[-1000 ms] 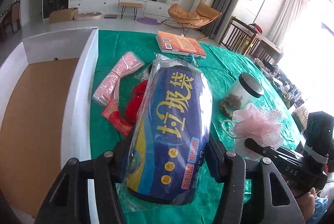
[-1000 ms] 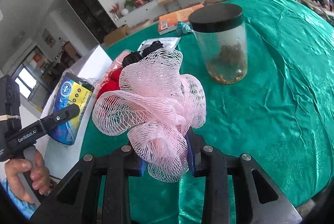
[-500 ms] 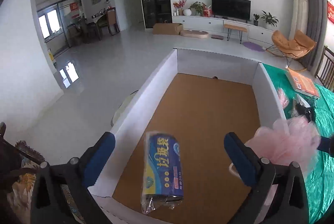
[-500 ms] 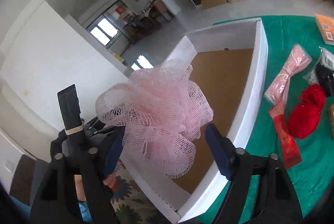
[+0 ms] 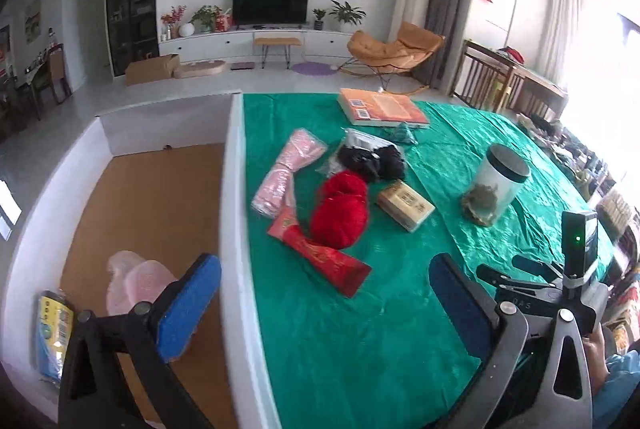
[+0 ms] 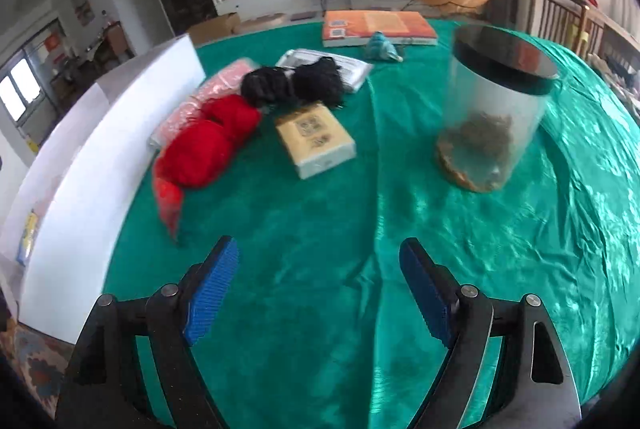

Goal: Organize soft objects
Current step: 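Carry the puff and bag roll into the white box and open both tools, then move both open tools back over the remaining items on the table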

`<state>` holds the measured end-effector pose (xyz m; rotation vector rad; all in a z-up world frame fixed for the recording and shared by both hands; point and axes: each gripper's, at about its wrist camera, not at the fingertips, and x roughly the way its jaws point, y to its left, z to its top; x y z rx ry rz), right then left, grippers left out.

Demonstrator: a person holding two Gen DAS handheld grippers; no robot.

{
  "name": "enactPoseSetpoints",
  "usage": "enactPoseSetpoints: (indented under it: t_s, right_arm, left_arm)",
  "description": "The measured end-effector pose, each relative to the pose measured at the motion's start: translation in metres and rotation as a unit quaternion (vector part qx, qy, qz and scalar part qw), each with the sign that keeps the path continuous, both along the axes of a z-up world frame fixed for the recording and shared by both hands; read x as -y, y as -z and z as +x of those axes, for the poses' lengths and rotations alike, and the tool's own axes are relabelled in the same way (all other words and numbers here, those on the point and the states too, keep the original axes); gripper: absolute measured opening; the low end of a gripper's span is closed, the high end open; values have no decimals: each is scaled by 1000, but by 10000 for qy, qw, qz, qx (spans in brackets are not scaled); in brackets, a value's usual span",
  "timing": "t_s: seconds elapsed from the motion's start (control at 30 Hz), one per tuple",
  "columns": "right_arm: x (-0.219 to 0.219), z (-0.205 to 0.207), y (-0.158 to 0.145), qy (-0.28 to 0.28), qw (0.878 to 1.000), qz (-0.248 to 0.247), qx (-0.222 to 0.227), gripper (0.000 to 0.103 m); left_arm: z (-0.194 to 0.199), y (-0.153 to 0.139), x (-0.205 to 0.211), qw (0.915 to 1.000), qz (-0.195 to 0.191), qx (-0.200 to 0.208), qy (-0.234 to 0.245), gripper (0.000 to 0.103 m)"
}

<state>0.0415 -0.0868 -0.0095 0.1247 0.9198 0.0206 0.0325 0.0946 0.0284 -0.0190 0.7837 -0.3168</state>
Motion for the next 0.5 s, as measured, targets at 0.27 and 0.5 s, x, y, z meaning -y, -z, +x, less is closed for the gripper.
enactPoseSetpoints:
  t_s: [0.27, 0.5]
  right_arm:
    - [107, -26, 26, 1874, 9817, -194, -262, 85]
    - [108, -21, 31, 1980, 9788, -482, -215, 89]
  left_arm:
    - [33, 109, 112, 9961, 499, -706, 166, 103]
    - [53, 132, 139, 9933, 928, -690, 52, 103]
